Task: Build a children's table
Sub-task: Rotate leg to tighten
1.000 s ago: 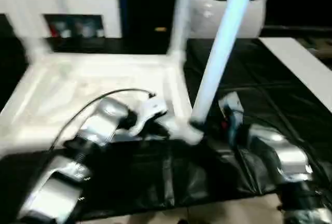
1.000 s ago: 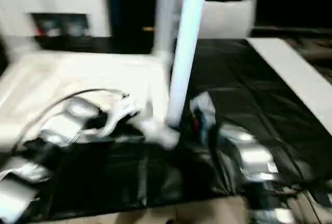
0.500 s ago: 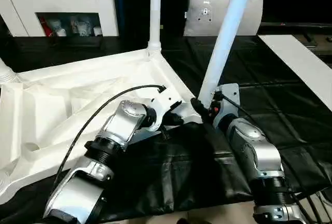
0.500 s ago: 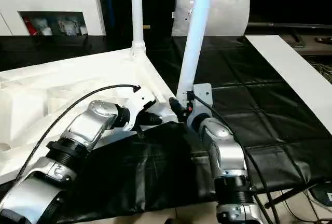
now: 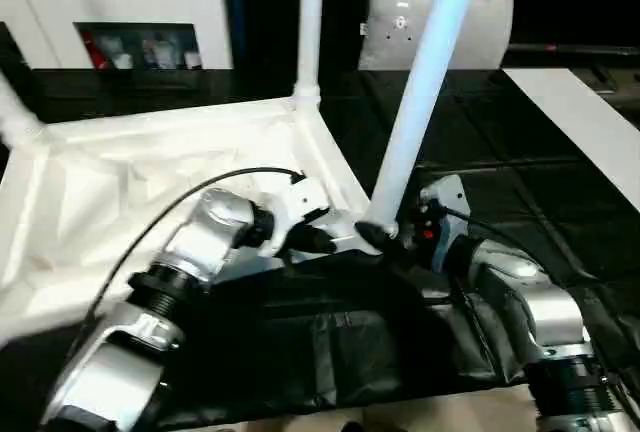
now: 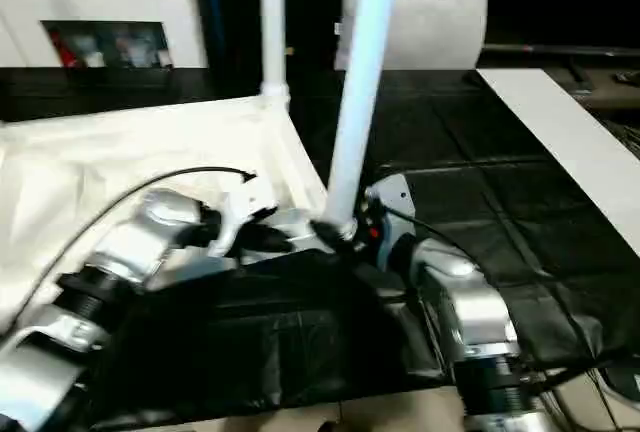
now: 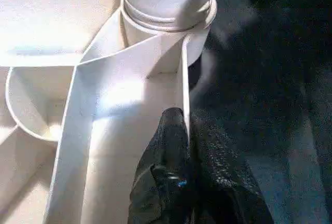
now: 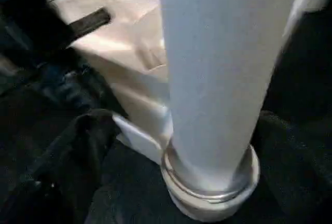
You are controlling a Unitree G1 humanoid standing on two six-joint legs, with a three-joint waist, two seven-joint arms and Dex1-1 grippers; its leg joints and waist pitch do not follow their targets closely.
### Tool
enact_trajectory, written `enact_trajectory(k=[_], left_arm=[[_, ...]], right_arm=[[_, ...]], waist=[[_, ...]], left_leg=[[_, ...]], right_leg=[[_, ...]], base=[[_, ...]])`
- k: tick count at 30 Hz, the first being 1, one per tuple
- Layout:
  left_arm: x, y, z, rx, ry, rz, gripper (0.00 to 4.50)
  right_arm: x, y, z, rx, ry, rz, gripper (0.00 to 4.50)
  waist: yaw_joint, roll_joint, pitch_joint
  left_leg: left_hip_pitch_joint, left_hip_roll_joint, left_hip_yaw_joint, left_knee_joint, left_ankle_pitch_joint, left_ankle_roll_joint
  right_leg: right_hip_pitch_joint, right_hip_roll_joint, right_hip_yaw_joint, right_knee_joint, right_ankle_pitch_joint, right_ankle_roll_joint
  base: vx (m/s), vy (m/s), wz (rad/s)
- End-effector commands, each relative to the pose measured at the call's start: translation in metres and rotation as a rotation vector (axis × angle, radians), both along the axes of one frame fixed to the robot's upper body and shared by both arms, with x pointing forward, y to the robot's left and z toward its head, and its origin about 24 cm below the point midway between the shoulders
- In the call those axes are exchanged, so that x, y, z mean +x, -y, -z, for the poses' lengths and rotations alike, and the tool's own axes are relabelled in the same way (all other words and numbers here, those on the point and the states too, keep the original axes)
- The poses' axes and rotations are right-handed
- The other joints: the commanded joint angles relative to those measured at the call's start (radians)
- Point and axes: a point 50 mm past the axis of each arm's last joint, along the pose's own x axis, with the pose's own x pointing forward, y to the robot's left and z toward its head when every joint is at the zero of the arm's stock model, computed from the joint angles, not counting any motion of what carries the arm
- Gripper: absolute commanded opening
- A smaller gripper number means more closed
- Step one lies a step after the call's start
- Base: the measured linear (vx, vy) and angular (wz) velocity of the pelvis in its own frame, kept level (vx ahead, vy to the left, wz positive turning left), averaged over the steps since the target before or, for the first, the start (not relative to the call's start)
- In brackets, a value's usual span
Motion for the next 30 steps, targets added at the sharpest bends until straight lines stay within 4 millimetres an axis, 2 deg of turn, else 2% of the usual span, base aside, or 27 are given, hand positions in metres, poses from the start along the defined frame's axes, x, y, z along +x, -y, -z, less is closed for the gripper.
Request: enact_trajectory(k=[1, 3, 7, 9, 12, 16, 17, 18, 22, 24, 26, 30], left_arm=[[-0.004, 0.006, -0.008, 0.014, 0.007, 0.154, 0.00], [-0.005, 0.004, -0.008, 0.020, 0.004, 0.181, 0.00], [-0.016, -0.003, -0.011, 0.051, -0.027, 0.366, 0.00], [-0.018, -0.003, -0.011, 0.059, -0.039, 0.400, 0.00], [-0.022, -0.003, -0.011, 0.065, -0.054, 0.459, 0.00], [-0.025, -0.002, -0.010, 0.069, -0.061, 0.493, 0.00], [-0.025, -0.002, -0.011, 0.071, -0.061, 0.505, 0.00], [-0.025, -0.002, -0.011, 0.074, -0.058, 0.512, 0.00], [-0.025, -0.002, -0.011, 0.075, -0.056, 0.519, 0.00], [-0.025, -0.002, -0.011, 0.075, -0.057, 0.521, 0.00], [-0.024, -0.003, -0.011, 0.077, -0.054, 0.518, 0.00], [-0.023, -0.004, -0.012, 0.075, -0.051, 0.509, 0.00]], right_arm=[[-0.002, -0.002, -0.007, -0.026, 0.021, -0.160, 4.47], [-0.002, 0.000, -0.008, -0.035, 0.018, -0.190, 4.47], [-0.007, 0.004, -0.014, -0.047, -0.023, -0.394, 4.47], [-0.008, 0.005, -0.014, -0.041, -0.050, -0.451, 4.20], [-0.010, 0.004, -0.014, -0.026, -0.095, -0.520, 4.00], [-0.010, 0.004, -0.013, -0.025, -0.115, -0.561, 3.65], [-0.010, 0.004, -0.013, -0.027, -0.123, -0.574, 3.56], [-0.011, 0.003, -0.012, -0.028, -0.138, -0.598, 3.56], [-0.012, 0.003, -0.012, -0.019, -0.160, -0.632, 3.19], [-0.012, 0.003, -0.012, -0.016, -0.162, -0.636, 3.05], [-0.013, 0.004, -0.013, -0.011, -0.170, -0.643, 2.82], [-0.013, 0.004, -0.015, 0.008, -0.183, -0.650, 2.46]], waist=[[0.003, 0.004, -0.066], [0.008, 0.003, -0.067], [0.014, 0.001, -0.067], [0.022, -0.001, -0.068], [0.032, 0.004, -0.067], [0.042, 0.000, -0.069], [0.045, -0.005, -0.069], [0.048, -0.002, -0.068], [0.052, -0.002, -0.068], [0.052, -0.003, -0.069], [0.051, -0.008, -0.068], [0.052, -0.003, -0.066]], left_leg=[[0.003, 0.028, -0.003, -0.064, -0.163, 0.076], [0.002, 0.030, -0.003, -0.064, -0.154, 0.078], [0.003, 0.032, -0.001, -0.063, -0.151, 0.085], [0.004, 0.033, 0.000, -0.063, -0.144, 0.085], [0.006, 0.037, 0.000, -0.064, -0.141, 0.079], [0.006, 0.037, 0.001, -0.063, -0.142, 0.066], [0.006, 0.036, 0.002, -0.063, -0.138, 0.066], [0.006, 0.035, 0.002, -0.063, -0.135, 0.066], [0.005, 0.035, 0.002, -0.063, -0.134, 0.062], [0.004, 0.036, 0.001, -0.063, -0.124, 0.063], [0.004, 0.035, 0.002, -0.063, -0.122, 0.066], [0.004, 0.034, 0.002, -0.063, -0.131, 0.064]], right_leg=[[0.060, -0.072, 0.062, -0.073, -0.321, -0.156], [0.061, -0.074, 0.064, -0.065, -0.289, -0.172], [0.062, -0.074, 0.066, -0.063, -0.274, -0.183], [0.061, -0.075, 0.066, -0.061, -0.267, -0.189], [0.060, -0.075, 0.064, -0.057, -0.263, -0.198], [0.061, -0.076, 0.065, -0.056, -0.271, -0.192], [0.061, -0.076, 0.065, -0.057, -0.277, -0.188], [0.061, -0.076, 0.065, -0.057, -0.284, -0.184], [0.061, -0.075, 0.064, -0.057, -0.291, -0.177], [0.061, -0.075, 0.065, -0.055, -0.275, -0.179], [0.061, -0.075, 0.065, -0.055, -0.274, -0.178], [0.060, -0.074, 0.064, -0.059, -0.297, -0.171]], base=[[0.000, 0.000, 0.00], [0.000, 0.000, 0.00], [0.000, 0.000, 0.00], [0.000, 0.000, 0.00], [0.000, 0.000, 0.00], [0.000, 0.000, 0.00], [0.000, 0.000, 0.00], [0.000, 0.000, 0.00], [0.000, 0.000, 0.00], [0.000, 0.000, 0.00], [0.000, 0.000, 0.00], [0.000, 0.000, 0.00]])
